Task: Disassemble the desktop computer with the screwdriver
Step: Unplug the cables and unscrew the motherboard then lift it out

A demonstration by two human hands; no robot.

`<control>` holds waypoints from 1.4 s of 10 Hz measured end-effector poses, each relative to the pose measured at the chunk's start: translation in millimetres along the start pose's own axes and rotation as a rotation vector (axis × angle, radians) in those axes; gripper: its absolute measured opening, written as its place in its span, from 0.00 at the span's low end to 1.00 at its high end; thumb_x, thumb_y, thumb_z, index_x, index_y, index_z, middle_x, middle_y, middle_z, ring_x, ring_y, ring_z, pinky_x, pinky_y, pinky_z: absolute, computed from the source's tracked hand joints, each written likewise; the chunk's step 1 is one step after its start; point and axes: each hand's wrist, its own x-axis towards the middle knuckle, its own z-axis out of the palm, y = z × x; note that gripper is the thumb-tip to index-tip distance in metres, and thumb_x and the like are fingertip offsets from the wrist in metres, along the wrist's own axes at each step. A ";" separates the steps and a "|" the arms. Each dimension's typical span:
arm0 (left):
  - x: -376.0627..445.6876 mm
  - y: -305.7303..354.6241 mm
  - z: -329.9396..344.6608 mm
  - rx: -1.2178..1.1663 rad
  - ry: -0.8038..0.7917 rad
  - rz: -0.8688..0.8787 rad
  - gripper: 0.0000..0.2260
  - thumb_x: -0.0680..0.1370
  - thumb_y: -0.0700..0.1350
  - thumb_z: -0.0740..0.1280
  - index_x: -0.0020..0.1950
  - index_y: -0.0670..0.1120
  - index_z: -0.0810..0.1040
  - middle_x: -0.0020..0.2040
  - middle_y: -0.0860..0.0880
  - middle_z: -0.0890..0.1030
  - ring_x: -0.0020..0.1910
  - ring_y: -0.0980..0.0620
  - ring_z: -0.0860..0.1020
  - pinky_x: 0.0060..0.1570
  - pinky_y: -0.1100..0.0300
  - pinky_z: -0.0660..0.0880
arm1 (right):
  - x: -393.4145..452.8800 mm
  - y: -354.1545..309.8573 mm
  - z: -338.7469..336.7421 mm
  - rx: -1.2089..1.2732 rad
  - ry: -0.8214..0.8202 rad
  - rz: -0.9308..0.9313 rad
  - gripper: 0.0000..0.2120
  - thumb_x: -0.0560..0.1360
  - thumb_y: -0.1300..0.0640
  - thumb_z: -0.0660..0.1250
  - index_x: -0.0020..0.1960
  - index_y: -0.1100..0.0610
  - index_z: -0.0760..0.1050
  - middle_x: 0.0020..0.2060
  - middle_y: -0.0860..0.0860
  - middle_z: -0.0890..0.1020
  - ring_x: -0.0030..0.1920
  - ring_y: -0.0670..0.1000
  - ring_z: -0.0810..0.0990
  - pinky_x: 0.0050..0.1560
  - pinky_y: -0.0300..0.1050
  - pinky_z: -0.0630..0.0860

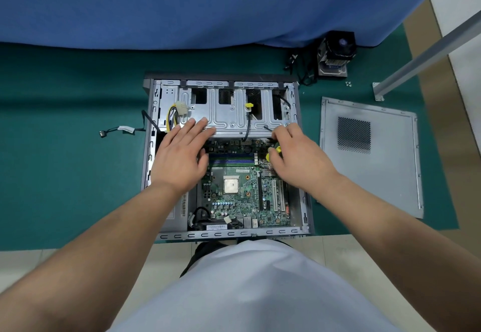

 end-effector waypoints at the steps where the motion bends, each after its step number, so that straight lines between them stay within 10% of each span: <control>1: -0.1 -0.2 0.1 -0.004 0.000 0.000 0.26 0.79 0.51 0.55 0.78 0.59 0.65 0.81 0.55 0.65 0.81 0.54 0.59 0.81 0.53 0.50 | -0.8 1.2 0.0 -0.013 -0.044 -0.102 0.12 0.80 0.57 0.61 0.63 0.56 0.70 0.57 0.53 0.72 0.51 0.57 0.75 0.49 0.50 0.74; 14: -0.2 -0.6 0.2 -0.009 0.004 -0.002 0.27 0.78 0.50 0.55 0.78 0.58 0.66 0.80 0.55 0.66 0.81 0.54 0.60 0.81 0.53 0.51 | -12.0 -0.2 16.8 0.168 0.125 0.074 0.21 0.78 0.59 0.66 0.70 0.55 0.69 0.63 0.54 0.74 0.51 0.55 0.79 0.51 0.53 0.78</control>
